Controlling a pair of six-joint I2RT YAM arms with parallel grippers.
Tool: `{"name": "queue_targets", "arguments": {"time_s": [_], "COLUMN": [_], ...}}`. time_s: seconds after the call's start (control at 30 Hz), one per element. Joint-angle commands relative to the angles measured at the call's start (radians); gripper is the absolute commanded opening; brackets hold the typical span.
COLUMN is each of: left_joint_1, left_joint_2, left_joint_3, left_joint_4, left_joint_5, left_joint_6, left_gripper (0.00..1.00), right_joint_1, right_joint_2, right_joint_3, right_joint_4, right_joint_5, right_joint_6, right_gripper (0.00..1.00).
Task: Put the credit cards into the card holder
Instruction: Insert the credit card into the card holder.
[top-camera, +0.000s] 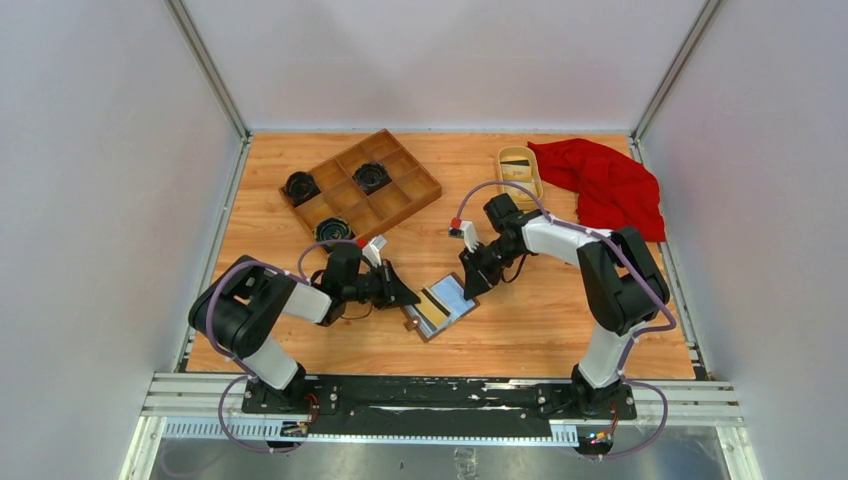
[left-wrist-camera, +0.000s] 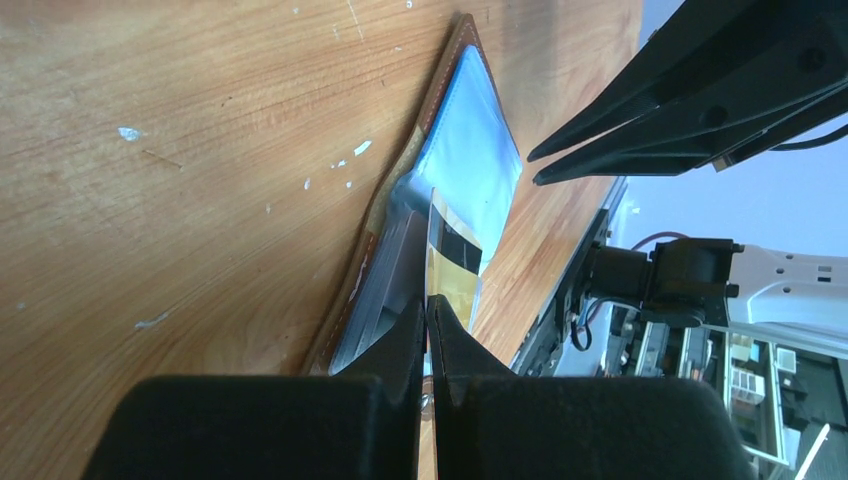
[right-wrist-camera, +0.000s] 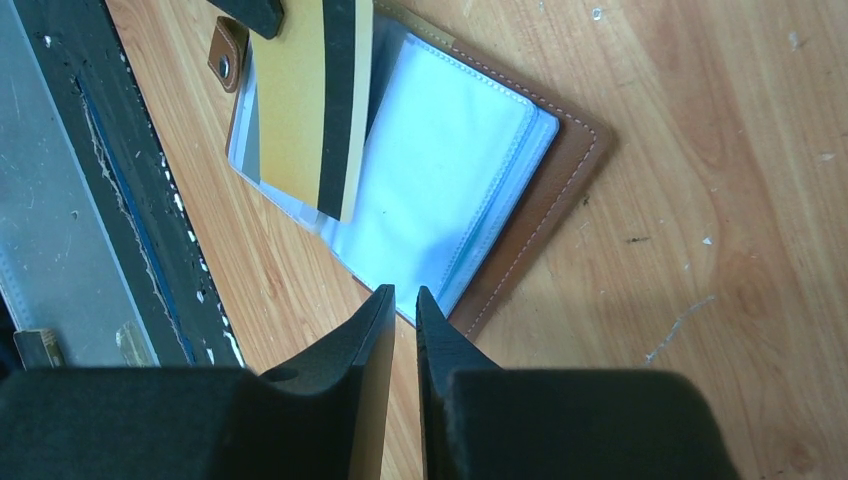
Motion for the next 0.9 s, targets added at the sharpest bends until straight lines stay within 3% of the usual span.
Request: {"name": "queue_targets", "arguments": {"time_s": [0.0,0.87], "left_joint_1": [-0.025,-0.070], "left_joint_2": [0.023,0.070], "left_joint_3": [0.021,0.006], "left_joint_4": [-0.019,-0.018], "left_joint_5": [-0.035,-0.109], "left_joint_6": [-0.003,-0.135], "left_gripper": [0.00,0.00], "right_joint_1": [0.022,0.025], "right_joint_2": [0.020,0.022], "right_joint_3": [0.020,0.025], "right_joint_4": [-0.024,-0.024], "right_joint_5": [0.010,0.001], "right_joint_6": [0.012,0.032], "right_gripper": [0.17,0.17]}}
